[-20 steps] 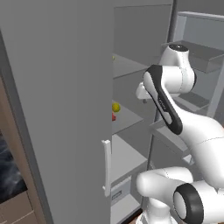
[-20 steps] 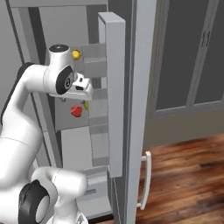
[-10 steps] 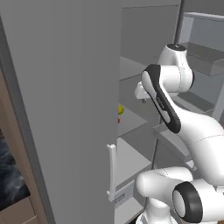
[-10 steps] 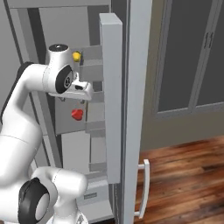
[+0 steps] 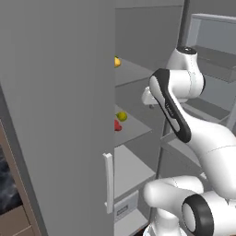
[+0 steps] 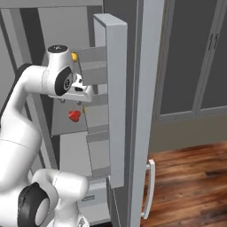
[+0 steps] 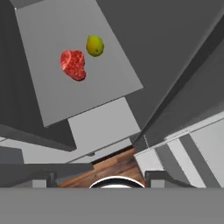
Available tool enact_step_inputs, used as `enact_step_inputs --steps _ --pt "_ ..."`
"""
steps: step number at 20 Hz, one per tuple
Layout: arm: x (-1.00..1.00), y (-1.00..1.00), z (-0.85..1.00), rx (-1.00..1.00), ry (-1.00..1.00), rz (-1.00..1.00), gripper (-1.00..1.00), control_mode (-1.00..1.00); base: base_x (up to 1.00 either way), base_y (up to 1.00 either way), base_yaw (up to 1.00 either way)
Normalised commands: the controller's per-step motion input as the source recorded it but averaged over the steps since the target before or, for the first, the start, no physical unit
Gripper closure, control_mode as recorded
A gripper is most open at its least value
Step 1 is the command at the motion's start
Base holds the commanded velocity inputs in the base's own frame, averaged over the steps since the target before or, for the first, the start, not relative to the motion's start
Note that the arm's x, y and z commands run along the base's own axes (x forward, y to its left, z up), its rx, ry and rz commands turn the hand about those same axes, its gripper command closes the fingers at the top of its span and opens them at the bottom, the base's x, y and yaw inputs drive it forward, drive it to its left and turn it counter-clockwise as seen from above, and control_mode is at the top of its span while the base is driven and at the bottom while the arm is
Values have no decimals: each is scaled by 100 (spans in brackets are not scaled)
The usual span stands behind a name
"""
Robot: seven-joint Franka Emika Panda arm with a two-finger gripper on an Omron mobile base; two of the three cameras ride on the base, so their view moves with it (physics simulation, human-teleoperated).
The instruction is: Take the kiwi and lemon from the highest rack and move them to the second highest rack where the steak and pear are located, to maximize freezer space. Close the freezer door after rearranging.
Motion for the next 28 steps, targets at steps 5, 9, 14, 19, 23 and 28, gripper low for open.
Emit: enact_step_inputs --steps 5,9,14,19,23,28 --pt "0 0 0 0 0 0 -100 100 -42 20 2" --pt "0 0 0 0 0 0 -100 100 -24 40 6" --pt "0 0 0 0 0 0 -100 100 24 29 1" --pt "0 0 0 0 0 0 -100 100 53 0 1" --pt "0 0 0 0 0 0 -100 100 70 -8 4" --pt "0 0 0 0 0 0 -100 100 82 -31 8"
